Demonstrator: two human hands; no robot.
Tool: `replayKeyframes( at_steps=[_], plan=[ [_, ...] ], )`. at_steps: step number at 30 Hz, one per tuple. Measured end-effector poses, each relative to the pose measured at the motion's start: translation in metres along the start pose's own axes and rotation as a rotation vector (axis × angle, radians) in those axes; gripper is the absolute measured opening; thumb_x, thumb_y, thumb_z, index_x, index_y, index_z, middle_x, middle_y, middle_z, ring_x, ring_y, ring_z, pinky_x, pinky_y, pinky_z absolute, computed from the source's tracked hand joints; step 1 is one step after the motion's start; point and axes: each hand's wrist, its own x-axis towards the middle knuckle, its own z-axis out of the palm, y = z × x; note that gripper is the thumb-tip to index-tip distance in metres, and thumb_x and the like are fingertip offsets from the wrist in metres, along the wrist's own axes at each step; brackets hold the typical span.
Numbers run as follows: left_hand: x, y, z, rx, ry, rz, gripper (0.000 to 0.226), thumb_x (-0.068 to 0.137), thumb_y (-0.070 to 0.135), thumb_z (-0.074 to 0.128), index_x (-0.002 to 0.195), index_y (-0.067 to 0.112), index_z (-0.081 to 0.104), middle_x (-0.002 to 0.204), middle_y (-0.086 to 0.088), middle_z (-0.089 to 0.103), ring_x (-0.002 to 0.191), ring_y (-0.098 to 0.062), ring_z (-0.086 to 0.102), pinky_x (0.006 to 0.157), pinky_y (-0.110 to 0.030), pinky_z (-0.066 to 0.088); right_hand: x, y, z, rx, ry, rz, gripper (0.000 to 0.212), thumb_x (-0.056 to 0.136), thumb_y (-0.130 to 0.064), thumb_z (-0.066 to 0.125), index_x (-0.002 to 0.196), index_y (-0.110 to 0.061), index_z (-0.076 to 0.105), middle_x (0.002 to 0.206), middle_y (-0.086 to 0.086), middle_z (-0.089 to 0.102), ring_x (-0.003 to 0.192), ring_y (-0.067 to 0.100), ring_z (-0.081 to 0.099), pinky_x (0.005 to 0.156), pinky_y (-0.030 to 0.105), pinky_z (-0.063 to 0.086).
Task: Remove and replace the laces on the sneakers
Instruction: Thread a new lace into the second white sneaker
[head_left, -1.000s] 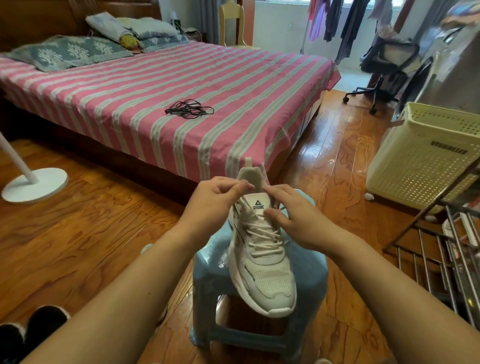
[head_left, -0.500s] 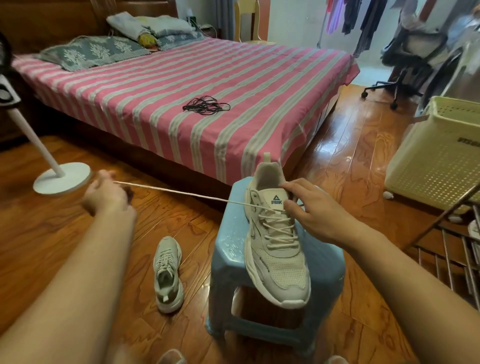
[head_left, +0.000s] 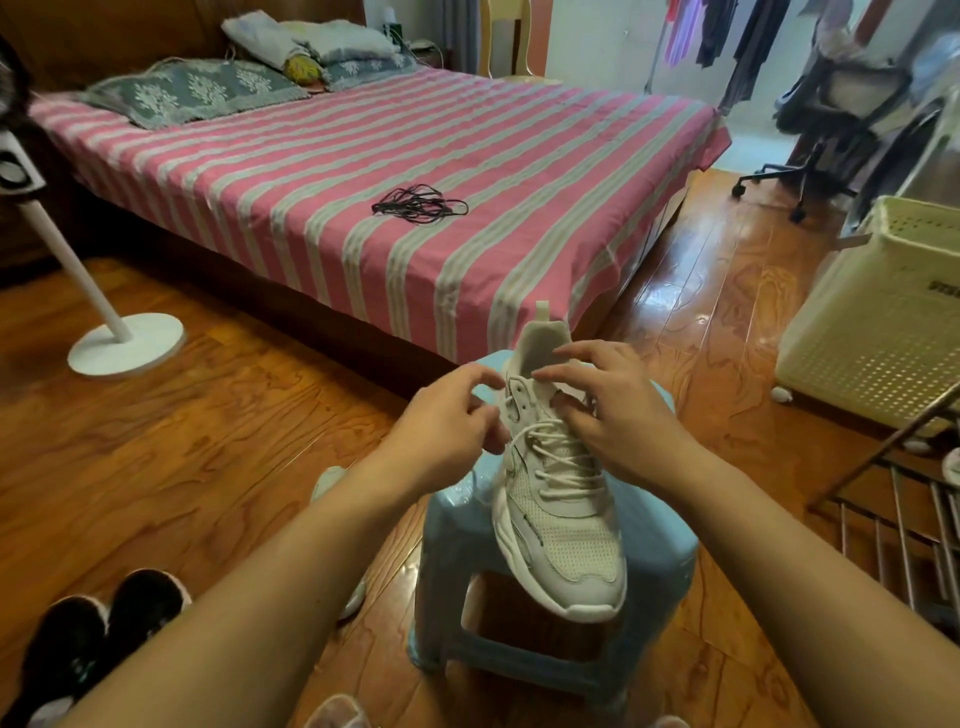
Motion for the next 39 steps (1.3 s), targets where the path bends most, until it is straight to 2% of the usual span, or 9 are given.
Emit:
replayKeyframes(
  at_steps=[5, 18, 22, 25, 27, 30, 34, 37, 39],
  plan=[
    [0.001, -0.006, 0.005, 0.076, 0.061, 0.014, 0.015, 0.099, 0.018, 0.064, 0.086, 0.020, 0.069, 0.074, 0.004, 0.077, 0.073, -0.006, 0.073, 0.074, -0.031, 0.058, 0.006, -0.002, 0.003, -0.001, -0.047, 0.076, 0.018, 0.090, -0.031, 0.073, 0.106, -0.036, 0.077, 0.139, -0.002, 0.053, 0.134, 0.024, 0.035, 0.108, 0.029, 0.022],
    [0.005, -0.005, 0.024, 0.095, 0.150, 0.009, 0.018, 0.096, 0.028, 0.065, 0.080, 0.020, 0.065, 0.077, 0.002, 0.072, 0.079, -0.020, 0.068, 0.079, -0.048, 0.057, 0.011, -0.009, 0.012, 0.045, -0.075, 0.147, 0.013, 0.088, -0.028, 0.076, 0.099, -0.030, 0.081, 0.145, -0.004, 0.049, 0.137, 0.024, 0.032, 0.109, 0.027, 0.019],
    [0.006, -0.007, 0.022, 0.256, 0.129, 0.123, 0.006, 0.099, 0.035, 0.059, 0.101, 0.029, 0.060, 0.090, 0.006, 0.066, 0.087, -0.019, 0.063, 0.080, -0.043, 0.055, 0.012, -0.006, 0.012, 0.061, -0.060, 0.138, 0.010, 0.088, -0.026, 0.075, 0.096, -0.029, 0.081, 0.146, -0.003, 0.048, 0.136, 0.024, 0.033, 0.110, 0.031, 0.021],
    [0.012, -0.002, 0.010, 0.242, -0.008, 0.267, 0.037, 0.098, 0.023, 0.059, 0.132, 0.039, 0.059, 0.090, 0.015, 0.054, 0.086, 0.002, 0.054, 0.079, -0.019, 0.046, 0.011, -0.010, 0.016, 0.088, -0.010, 0.113, 0.007, 0.087, -0.021, 0.074, 0.088, -0.022, 0.081, 0.147, 0.003, 0.047, 0.137, 0.027, 0.032, 0.112, 0.033, 0.022],
    [0.016, 0.002, 0.006, 0.166, -0.080, 0.243, 0.027, 0.098, 0.017, 0.054, 0.109, 0.035, 0.070, 0.085, 0.018, 0.059, 0.081, 0.007, 0.055, 0.076, -0.016, 0.044, 0.007, -0.014, 0.019, 0.039, 0.045, -0.001, 0.010, 0.085, -0.020, 0.069, 0.082, -0.017, 0.078, 0.147, 0.008, 0.047, 0.136, 0.033, 0.034, 0.112, 0.035, 0.024],
    [0.022, 0.001, 0.002, 0.154, -0.047, 0.234, 0.027, 0.095, 0.017, 0.047, 0.082, 0.029, 0.068, 0.079, 0.014, 0.065, 0.078, -0.002, 0.058, 0.076, -0.032, 0.048, 0.010, -0.009, 0.004, -0.065, 0.153, -0.130, 0.009, 0.081, -0.015, 0.066, 0.080, -0.010, 0.074, 0.144, 0.013, 0.048, 0.132, 0.035, 0.038, 0.112, 0.040, 0.029],
    [0.024, 0.001, -0.007, 0.180, -0.028, 0.254, 0.027, 0.084, 0.026, 0.041, 0.069, 0.025, 0.063, 0.070, 0.009, 0.062, 0.072, -0.011, 0.058, 0.072, -0.038, 0.049, 0.027, 0.020, -0.054, 0.110, 0.599, 0.316, 0.013, 0.094, -0.010, 0.058, 0.089, -0.006, 0.070, 0.134, 0.012, 0.048, 0.119, 0.018, 0.045, 0.102, 0.006, 0.028],
    [0.026, -0.002, -0.010, 0.166, -0.022, 0.265, 0.026, 0.081, 0.026, 0.041, 0.066, 0.021, 0.062, 0.069, 0.004, 0.062, 0.073, -0.016, 0.059, 0.071, -0.042, 0.050, 0.026, 0.080, -0.070, 0.321, 0.860, 0.812, 0.016, 0.097, -0.021, 0.057, 0.082, -0.022, 0.061, 0.129, 0.009, 0.053, 0.105, 0.019, 0.058, 0.088, 0.022, 0.049],
    [0.028, -0.003, -0.010, 0.170, -0.028, 0.265, 0.026, 0.081, 0.027, 0.042, 0.068, 0.015, 0.061, 0.071, -0.002, 0.062, 0.074, -0.020, 0.058, 0.072, -0.047, 0.051, 0.028, 0.103, -0.064, 0.432, 0.890, 0.958, 0.018, 0.093, -0.027, 0.056, 0.076, -0.023, 0.061, 0.116, 0.014, 0.066, 0.093, 0.030, 0.069, 0.079, 0.037, 0.058]
  ],
)
